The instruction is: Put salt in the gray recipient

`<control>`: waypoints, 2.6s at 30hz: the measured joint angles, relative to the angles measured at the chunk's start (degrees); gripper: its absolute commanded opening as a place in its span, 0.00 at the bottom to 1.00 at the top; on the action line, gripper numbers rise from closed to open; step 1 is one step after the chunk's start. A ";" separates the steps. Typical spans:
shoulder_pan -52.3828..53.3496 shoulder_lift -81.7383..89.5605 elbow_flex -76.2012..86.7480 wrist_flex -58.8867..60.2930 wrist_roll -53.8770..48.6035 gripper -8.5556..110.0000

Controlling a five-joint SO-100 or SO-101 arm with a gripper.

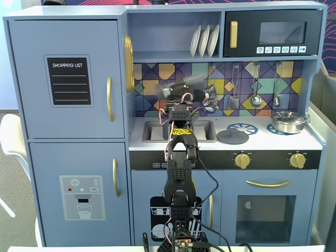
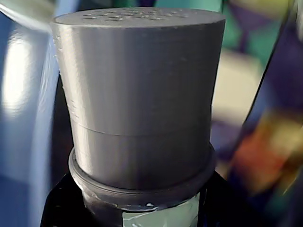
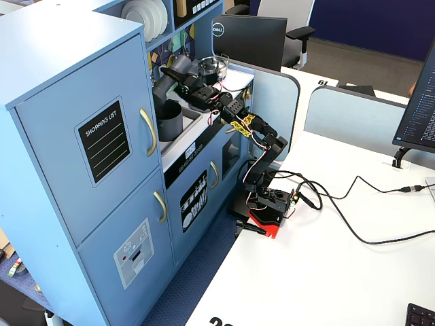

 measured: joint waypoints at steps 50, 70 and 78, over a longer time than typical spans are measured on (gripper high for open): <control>-11.69 -18.02 -28.04 8.35 58.80 0.07; -11.60 -14.50 -16.44 6.42 56.95 0.07; -11.60 -16.44 -20.92 6.42 56.60 0.07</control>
